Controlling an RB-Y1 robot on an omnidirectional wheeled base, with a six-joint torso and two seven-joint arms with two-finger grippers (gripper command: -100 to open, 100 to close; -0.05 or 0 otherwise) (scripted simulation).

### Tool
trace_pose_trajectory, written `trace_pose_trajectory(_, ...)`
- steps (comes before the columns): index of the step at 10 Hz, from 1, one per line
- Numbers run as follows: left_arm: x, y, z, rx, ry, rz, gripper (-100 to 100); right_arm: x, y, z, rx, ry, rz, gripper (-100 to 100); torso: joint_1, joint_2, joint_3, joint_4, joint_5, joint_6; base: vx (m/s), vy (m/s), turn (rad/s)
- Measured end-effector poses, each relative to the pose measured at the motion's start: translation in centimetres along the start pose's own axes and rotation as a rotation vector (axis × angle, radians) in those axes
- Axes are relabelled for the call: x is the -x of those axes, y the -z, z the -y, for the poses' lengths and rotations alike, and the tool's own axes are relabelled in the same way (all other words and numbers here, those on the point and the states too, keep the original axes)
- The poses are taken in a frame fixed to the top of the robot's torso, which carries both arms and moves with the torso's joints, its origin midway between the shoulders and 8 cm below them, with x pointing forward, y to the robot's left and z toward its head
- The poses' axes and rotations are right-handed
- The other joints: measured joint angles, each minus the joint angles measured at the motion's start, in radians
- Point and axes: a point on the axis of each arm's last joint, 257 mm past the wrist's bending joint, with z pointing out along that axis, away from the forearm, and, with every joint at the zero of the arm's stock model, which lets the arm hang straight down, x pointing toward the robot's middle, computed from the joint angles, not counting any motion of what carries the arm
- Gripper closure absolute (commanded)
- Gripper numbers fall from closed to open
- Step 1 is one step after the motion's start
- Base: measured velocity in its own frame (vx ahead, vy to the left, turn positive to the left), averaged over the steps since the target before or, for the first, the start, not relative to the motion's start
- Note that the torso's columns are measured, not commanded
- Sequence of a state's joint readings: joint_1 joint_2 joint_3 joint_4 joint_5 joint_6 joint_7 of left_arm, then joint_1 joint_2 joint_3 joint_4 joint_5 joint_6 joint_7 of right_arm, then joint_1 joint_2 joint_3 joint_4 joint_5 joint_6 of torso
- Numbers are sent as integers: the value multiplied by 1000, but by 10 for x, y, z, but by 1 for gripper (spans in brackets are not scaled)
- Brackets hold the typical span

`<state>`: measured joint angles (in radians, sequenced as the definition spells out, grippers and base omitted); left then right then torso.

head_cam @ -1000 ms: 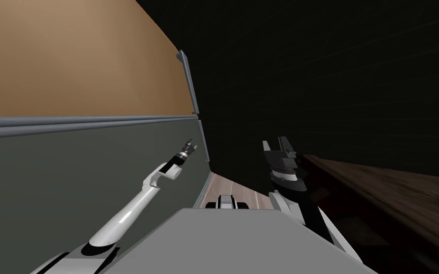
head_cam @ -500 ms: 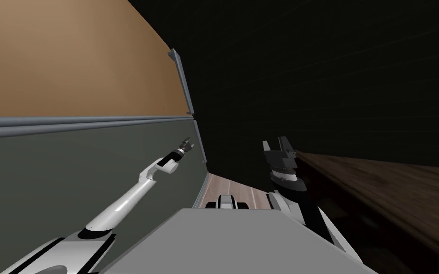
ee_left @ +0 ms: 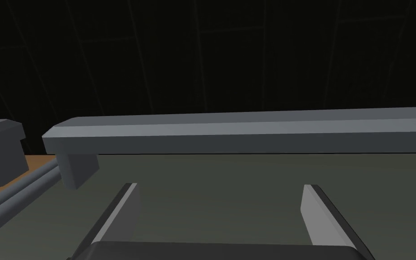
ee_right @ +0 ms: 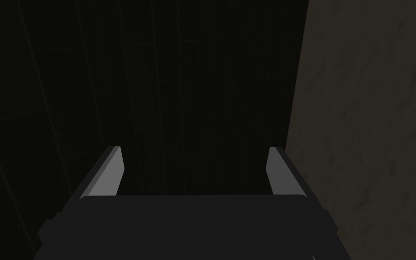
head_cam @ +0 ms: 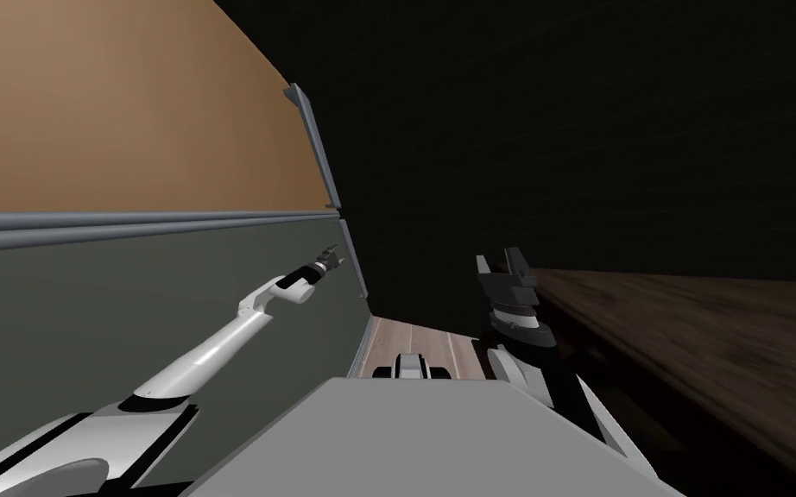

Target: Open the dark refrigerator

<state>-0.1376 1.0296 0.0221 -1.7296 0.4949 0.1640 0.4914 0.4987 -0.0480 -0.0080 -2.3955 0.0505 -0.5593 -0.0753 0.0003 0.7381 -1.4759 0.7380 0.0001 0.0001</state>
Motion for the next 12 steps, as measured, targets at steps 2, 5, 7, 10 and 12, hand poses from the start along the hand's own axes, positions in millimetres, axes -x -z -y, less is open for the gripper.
trace_pose_trajectory(2, 24, -3, 7, 26, -13, 38, -100, 0, 0, 0, 0, 0, 0, 0, 0, -1, -1, 0, -1, 1, -34, 0, -257)
trace_pose_trajectory(5, 65, -5, 19, 69, -25, 113, -100, 0, 0, 0, 0, 0, 0, 0, 5, -3, -4, 2, -3, 0, -31, 4, -198)
trace_pose_trajectory(7, 90, -4, 30, 87, -35, 167, -100, 0, 0, 0, 0, 0, 0, 0, 5, -3, -3, 0, -1, -1, -20, 4, -54)
trace_pose_trajectory(10, 114, -3, 42, 104, -46, 206, -100, 0, 0, 0, 0, 0, 0, 0, 8, -2, -4, 2, -2, -2, -19, -1, -147)
trace_pose_trajectory(12, 129, 5, 48, 118, -51, 242, -100, 0, 0, 0, 0, 0, 0, 0, 8, -2, -5, 3, -4, -2, -20, 6, -124)
